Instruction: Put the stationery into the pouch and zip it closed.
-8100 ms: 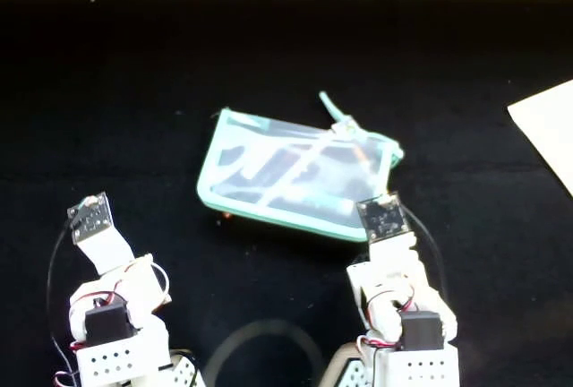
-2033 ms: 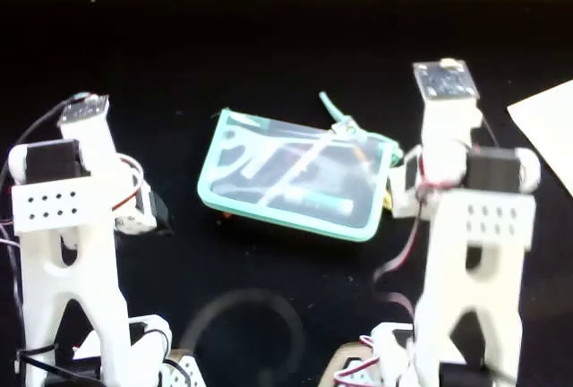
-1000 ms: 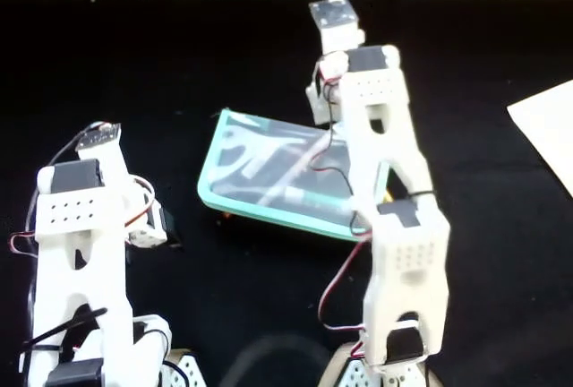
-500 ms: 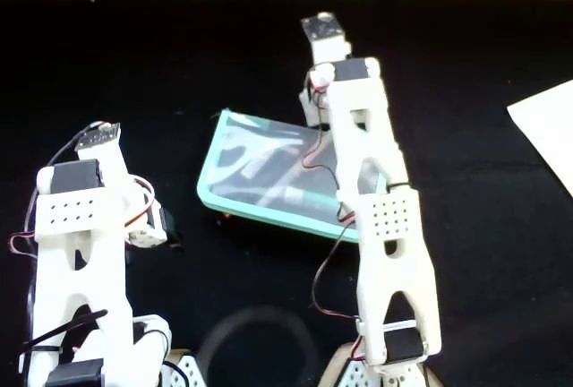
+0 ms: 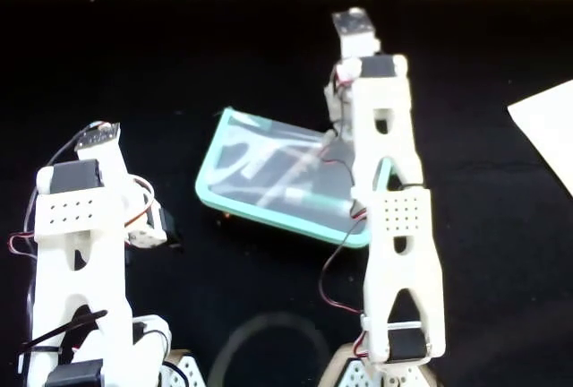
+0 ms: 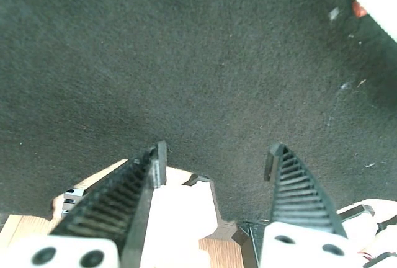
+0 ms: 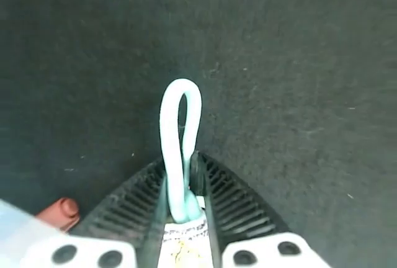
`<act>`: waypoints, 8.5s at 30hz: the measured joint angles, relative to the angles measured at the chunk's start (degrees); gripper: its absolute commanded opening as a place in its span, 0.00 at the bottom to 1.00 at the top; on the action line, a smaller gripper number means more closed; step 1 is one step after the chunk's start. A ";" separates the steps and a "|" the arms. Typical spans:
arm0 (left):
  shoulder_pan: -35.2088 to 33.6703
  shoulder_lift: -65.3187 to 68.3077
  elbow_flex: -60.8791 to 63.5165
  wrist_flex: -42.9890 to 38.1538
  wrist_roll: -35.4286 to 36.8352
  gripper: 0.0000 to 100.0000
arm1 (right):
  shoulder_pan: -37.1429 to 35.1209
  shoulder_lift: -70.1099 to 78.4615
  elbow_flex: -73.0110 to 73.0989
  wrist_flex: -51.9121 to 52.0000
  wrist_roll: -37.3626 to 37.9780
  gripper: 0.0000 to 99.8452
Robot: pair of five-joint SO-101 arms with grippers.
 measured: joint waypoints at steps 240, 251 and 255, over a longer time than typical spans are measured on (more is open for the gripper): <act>4.92 -7.56 -48.35 14.15 -13.71 0.01 | -16.88 -72.53 1.93 13.98 4.22 0.01; 4.92 -7.56 -48.35 14.15 -13.71 0.01 | -10.64 -73.41 1.93 13.98 1.58 0.01; 4.92 -7.56 -48.35 14.15 -13.71 0.01 | -10.46 -73.49 2.55 13.98 1.23 0.01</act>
